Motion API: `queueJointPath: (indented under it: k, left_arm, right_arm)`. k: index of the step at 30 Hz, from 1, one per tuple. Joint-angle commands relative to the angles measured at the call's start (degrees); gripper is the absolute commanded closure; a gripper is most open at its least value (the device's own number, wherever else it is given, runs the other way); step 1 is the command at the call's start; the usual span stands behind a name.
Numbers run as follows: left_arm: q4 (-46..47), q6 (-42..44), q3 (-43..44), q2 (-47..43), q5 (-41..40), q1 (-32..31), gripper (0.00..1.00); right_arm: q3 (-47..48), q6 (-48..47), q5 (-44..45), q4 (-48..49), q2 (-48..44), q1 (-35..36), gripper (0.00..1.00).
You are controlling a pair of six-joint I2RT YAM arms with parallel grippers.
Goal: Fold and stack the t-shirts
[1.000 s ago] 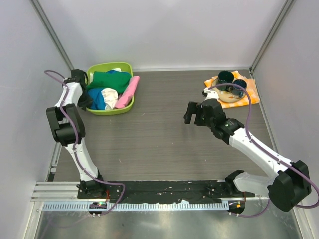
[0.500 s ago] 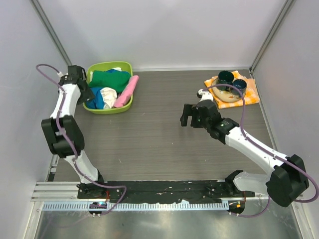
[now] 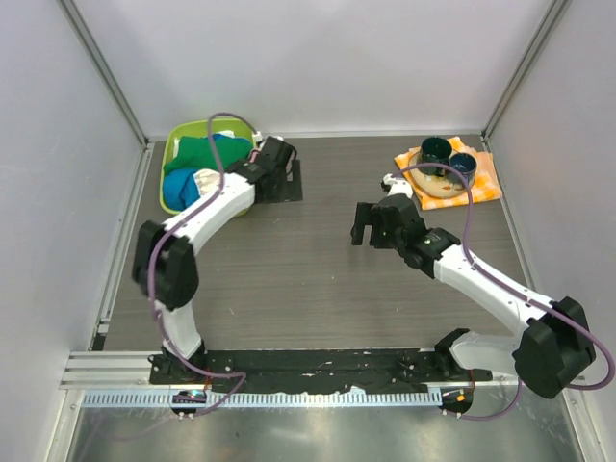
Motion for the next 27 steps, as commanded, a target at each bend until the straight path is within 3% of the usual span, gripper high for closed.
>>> queueJointPath:
  k: [1,8,15,19,27]
  left_arm:
    - [4.72,-0.72,10.35,9.31,4.14,-1.15,0.02]
    - [-0.02,3.49,28.57,27.40,1.95,-0.46,0.01]
    - [-1.77,4.11,38.33,35.69,3.96,4.90,0.02]
    - [-4.33,4.64,38.61,36.58,3.79,8.33,0.02]
    - [-3.10,7.01,28.95,32.10,3.53,14.13,0.03]
  right_arm:
    - [1.83,0.43,3.06,-1.05,-3.31,0.30,0.00]
    - [1.92,-0.44,4.65,-2.72,-3.93,0.30,0.00]
    - [0.51,-0.71,4.56,-2.63,-3.49,0.38,0.00]
    - [-0.37,-0.71,4.30,-1.76,-2.52,0.38,0.00]
    - [-0.54,0.87,2.10,1.32,-0.06,0.74,0.00]
